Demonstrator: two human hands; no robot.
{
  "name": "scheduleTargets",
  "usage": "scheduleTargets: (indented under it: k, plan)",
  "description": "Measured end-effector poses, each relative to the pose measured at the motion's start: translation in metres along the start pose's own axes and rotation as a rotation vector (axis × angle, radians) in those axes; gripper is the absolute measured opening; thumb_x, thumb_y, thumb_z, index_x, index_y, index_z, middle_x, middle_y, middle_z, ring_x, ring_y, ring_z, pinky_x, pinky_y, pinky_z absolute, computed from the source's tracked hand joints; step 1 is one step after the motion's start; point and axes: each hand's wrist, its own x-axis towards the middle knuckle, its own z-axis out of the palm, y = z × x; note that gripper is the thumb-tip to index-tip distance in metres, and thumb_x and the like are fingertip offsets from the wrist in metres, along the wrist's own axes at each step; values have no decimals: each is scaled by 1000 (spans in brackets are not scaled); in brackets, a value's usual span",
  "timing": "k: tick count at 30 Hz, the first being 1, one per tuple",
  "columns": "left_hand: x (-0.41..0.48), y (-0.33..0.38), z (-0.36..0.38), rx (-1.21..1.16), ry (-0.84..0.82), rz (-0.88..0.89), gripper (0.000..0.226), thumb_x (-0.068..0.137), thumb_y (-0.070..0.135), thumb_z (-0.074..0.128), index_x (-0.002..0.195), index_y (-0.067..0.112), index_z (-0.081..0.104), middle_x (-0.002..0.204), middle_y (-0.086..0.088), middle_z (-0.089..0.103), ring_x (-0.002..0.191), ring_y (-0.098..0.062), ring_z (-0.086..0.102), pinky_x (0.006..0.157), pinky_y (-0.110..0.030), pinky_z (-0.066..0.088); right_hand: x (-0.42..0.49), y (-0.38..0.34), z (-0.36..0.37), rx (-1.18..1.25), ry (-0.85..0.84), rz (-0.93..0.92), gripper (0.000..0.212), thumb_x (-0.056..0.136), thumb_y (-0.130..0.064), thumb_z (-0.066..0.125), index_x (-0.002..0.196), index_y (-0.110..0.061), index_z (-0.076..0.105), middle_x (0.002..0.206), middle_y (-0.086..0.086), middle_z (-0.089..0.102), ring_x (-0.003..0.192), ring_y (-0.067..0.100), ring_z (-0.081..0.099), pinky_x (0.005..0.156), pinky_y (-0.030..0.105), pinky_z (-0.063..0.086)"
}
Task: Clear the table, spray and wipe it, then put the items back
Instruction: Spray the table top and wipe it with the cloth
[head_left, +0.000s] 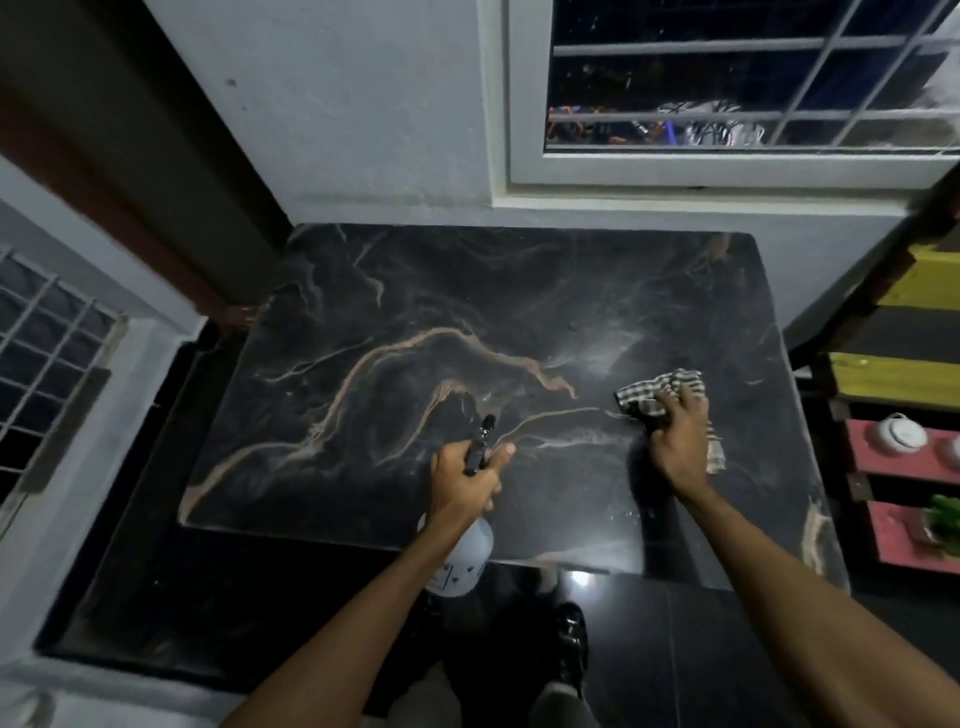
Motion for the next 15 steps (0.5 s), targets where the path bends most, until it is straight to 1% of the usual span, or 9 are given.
scheduleTargets:
  k: [3, 4, 7, 8, 9, 11, 12, 14, 15]
  plan:
    - [-2, -15, -25, 5, 68, 33, 44, 92, 18, 74, 55, 9, 52, 43, -4, 51, 31, -7, 45, 39, -23, 40, -16, -23, 38, -65, -91, -244, 74, 59, -5, 41, 131, -3, 61, 152, 26, 38, 143, 50, 27, 120, 57, 23]
    - [-1, -19, -37, 3, 87, 38, 44, 92, 18, 74, 55, 5, 54, 43, -5, 52, 32, -8, 46, 39, -23, 41, -12, -36, 45, -53, -96, -256, 72, 61, -6, 40, 129, -3, 63, 151, 25, 40, 142, 51, 29, 120, 58, 23]
    - [3, -33, -71, -49, 112, 24, 44, 90, 21, 77, 66, -9, 56, 50, -14, 57, 33, -11, 47, 37, -23, 40, -3, -86, 74, -31, -34, -75, 67, 64, -13, 40, 126, -3, 63, 147, 27, 44, 136, 52, 35, 119, 56, 22]
    - [6, -40, -85, -55, 117, 27, 43, 90, 22, 77, 67, -8, 56, 52, -15, 58, 32, -11, 48, 36, -23, 40, -13, -107, 96, -33, -71, -128, 66, 68, -16, 39, 128, -4, 62, 148, 28, 43, 137, 51, 36, 120, 54, 18]
    - [8, -45, -98, -54, 124, 36, 42, 90, 23, 78, 66, -5, 57, 52, -16, 59, 32, -12, 48, 37, -24, 40, -27, -128, 119, -29, -166, -252, 64, 72, -18, 39, 131, -5, 61, 150, 28, 42, 139, 49, 35, 122, 53, 16]
    - [12, -53, -122, -48, 141, 59, 42, 90, 23, 77, 66, -5, 58, 53, -23, 61, 33, -14, 49, 38, -25, 41, -59, -164, 160, -38, -329, -567, 60, 75, -9, 45, 134, -6, 60, 152, 26, 41, 142, 46, 33, 123, 53, 16]
    - [15, -54, -133, -42, 149, 65, 42, 90, 23, 77, 67, -8, 58, 55, -26, 62, 33, -14, 49, 38, -25, 40, -59, -179, 169, -28, -360, -646, 60, 75, -4, 48, 133, -7, 60, 152, 24, 42, 143, 44, 32, 125, 47, 13]
    - [25, -61, -159, -36, 172, 78, 45, 91, 22, 75, 68, -11, 57, 53, -25, 60, 33, -12, 47, 37, -24, 40, -39, -210, 182, 9, -266, -579, 58, 75, -7, 49, 132, -9, 61, 150, 21, 44, 143, 42, 32, 126, 39, 10]
    - [29, -66, -172, -24, 186, 93, 46, 92, 22, 75, 66, -11, 56, 50, -20, 59, 33, -12, 47, 39, -24, 41, -32, -223, 188, 18, -206, -461, 60, 73, -7, 50, 132, -9, 60, 151, 22, 42, 144, 46, 29, 125, 45, 13]
